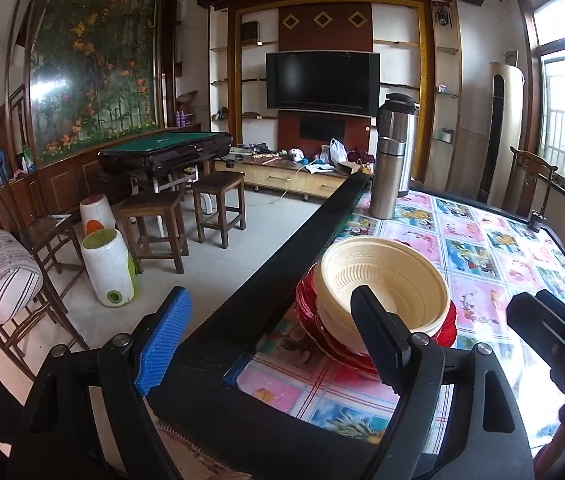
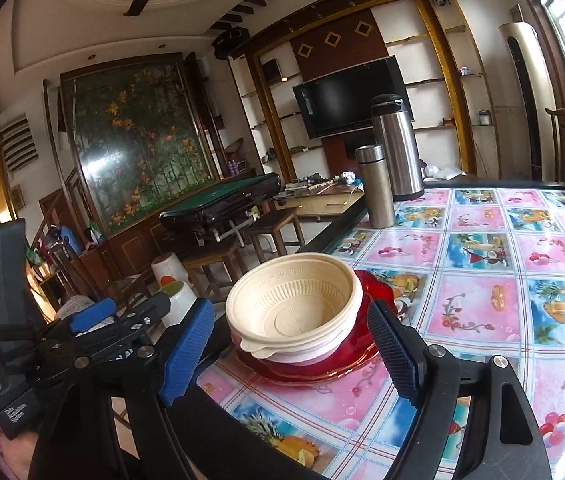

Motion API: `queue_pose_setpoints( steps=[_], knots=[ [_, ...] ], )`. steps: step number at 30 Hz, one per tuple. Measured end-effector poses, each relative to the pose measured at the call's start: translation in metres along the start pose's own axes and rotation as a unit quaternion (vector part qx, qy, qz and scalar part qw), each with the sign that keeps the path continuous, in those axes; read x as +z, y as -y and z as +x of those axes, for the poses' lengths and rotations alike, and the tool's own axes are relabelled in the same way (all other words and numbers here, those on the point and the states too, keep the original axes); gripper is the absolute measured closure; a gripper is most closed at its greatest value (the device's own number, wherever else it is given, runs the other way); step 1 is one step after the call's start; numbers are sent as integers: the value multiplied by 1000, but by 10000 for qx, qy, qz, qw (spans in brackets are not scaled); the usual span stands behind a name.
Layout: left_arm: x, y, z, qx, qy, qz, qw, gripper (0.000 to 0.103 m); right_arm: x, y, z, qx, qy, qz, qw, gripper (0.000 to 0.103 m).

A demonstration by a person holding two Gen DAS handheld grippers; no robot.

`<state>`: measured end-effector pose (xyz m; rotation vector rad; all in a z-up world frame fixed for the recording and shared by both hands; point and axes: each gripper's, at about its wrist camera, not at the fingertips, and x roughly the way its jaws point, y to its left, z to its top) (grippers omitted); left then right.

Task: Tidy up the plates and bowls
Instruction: 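Open both grippers and withdraw from the stacked bowls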

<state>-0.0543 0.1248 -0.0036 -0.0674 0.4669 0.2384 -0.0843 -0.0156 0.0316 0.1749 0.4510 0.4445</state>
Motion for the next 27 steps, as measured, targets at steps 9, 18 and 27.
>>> queue_pose_setpoints(
  steps=[9, 18, 27],
  knots=[
    [-14, -9, 1, 46, -355, -209, 9991, 18, -6, -2, 1, -167, -75, -8, 9998, 22],
    [-15, -11, -12, 19, -290, -286, 9992, 17, -8, -7, -3, -187, -34, -65, 9998, 22],
    [-17, -1, -13, -31, -261, -120, 9996, 17, -8, -2, -1, -263, -57, 27, 9996, 22]
  ],
)
